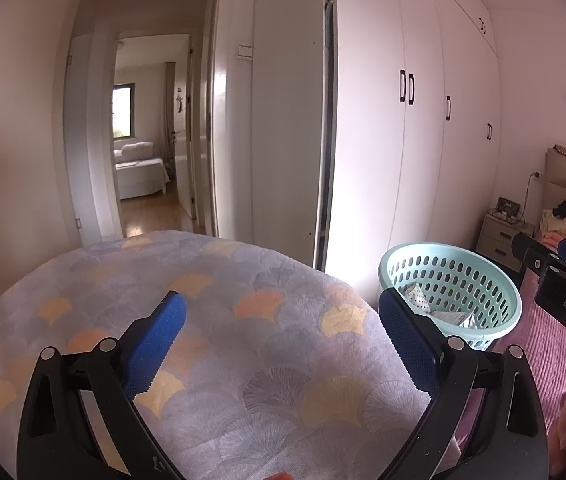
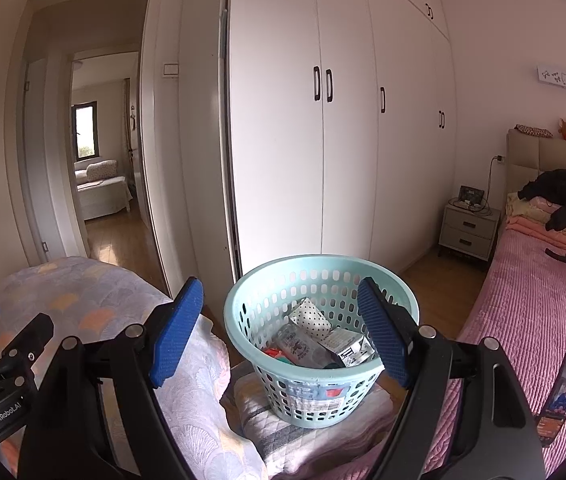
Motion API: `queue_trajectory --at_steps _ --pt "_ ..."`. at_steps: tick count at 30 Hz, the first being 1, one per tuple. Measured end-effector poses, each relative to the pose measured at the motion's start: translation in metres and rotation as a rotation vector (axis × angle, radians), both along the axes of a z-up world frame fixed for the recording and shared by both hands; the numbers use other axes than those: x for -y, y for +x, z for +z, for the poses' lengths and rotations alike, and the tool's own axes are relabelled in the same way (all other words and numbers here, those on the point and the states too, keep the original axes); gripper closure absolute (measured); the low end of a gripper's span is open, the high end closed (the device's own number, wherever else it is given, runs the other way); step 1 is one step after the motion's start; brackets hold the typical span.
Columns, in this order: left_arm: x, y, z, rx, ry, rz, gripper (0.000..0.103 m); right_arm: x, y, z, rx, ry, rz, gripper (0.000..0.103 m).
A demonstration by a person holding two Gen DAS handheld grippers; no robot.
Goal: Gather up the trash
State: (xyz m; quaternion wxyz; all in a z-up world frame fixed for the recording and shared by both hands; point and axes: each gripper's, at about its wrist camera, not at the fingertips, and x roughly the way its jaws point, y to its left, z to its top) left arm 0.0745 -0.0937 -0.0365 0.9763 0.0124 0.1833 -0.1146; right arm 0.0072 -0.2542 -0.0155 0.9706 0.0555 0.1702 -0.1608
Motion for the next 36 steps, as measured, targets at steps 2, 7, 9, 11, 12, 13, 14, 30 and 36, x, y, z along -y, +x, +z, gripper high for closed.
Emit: queue_trajectory --at_steps 2,7,9,11,12,13,14,30,36 --pt "0.000 0.000 0.000 0.003 0.001 0.001 0.009 0.000 0.000 0.000 0.000 -0.001 -0.001 0.028" --pt "0.001 0.000 0.000 0.013 0.007 -0.001 0.009 -0.001 0.000 0.000 -0.001 -0.001 -0.001 0.028" --pt "0.000 -0.001 0.000 0.014 0.008 -0.002 0.009 -0.001 0.000 0.000 -0.002 -0.004 0.001 0.028" --pt "0.000 0.000 0.000 0.014 0.008 -0.002 0.009 -0.002 0.000 0.000 -0.003 -0.006 0.004 0.028" --pt "0.000 0.000 0.000 0.014 0.008 -0.001 0.009 -0.002 0.001 0.000 -0.004 -0.006 0.007 0.028" --pt "0.000 0.000 0.000 0.015 0.009 -0.001 0.009 -0.003 0.001 -0.001 -0.007 -0.006 0.010 0.028" --pt "0.000 -0.001 0.000 0.015 0.010 -0.001 0.009 -0.003 0.002 -0.001 -0.008 -0.008 0.011 0.028" --pt "0.002 -0.008 0.019 0.010 0.016 0.004 0.009 -0.004 -0.005 0.006 0.012 0.005 0.013 0.028" --pt "-0.004 -0.019 0.031 0.025 0.010 0.018 0.009 -0.008 -0.015 0.012 0.030 0.004 0.023 0.028"
